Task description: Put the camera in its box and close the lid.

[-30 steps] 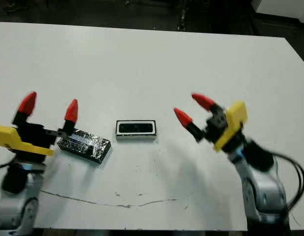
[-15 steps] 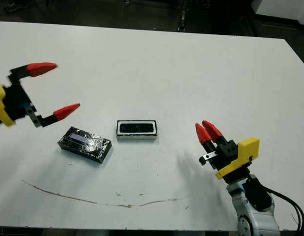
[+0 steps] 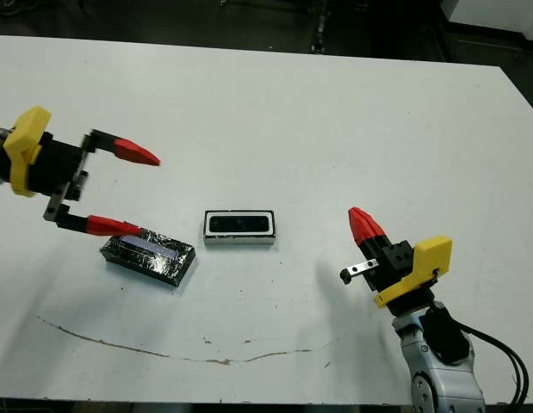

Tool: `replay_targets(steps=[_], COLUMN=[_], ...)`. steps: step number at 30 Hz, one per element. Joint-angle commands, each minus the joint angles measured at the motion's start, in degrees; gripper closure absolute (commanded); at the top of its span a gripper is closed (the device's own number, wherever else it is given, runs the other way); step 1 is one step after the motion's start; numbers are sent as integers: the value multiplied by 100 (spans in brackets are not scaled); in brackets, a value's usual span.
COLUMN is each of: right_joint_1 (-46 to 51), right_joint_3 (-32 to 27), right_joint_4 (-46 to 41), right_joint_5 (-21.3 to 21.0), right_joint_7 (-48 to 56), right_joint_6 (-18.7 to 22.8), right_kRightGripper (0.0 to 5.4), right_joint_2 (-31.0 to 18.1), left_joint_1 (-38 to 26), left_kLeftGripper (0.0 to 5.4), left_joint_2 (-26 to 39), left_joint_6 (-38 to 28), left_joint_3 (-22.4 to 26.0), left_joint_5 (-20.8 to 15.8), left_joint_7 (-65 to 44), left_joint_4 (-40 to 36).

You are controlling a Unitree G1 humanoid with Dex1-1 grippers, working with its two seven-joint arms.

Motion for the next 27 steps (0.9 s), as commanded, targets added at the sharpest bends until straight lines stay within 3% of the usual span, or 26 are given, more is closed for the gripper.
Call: replay_targets(steps=[1,5,8,11,14,16,27], right_joint_1=[58,67,64,74,81,84,102], right_joint_3=[-20,-20,-13,-4,1,4,7], right_joint_4=[-24,-39,-35,-50,-35,-42,-6], right_joint_5=[-8,-3,-1,-46,-40,-56,-89], right_joint_7=[-41,-83,-67,-97,-68,-81,-63], right_joint_6=[-9,10,3,-2,-37,-11,-49], right_kRightGripper=[539,539,539,539,539,539,539], right_joint_2=[-73,-64,-79,-81,-83,-94,-103], left_joint_1=[-92,38,82,68,-34,-122,-276], left_kLeftGripper=[0,0,0,0,0,0,0], left_joint_2=[188,149,124,89,118,141,-68], left_joint_6=[-58,-35,-114,-444,-327,-237,-546], left_joint_3=[-324,-522,-703,-942,-1260,-1430,-1658], left_joint_5=[-208,-682,-819,-745,-701,-476,239], left_joint_7=[-31,-31,-31,-31,-31,-31,-31], left_joint_4=[2,4,35,87,193,258,761])
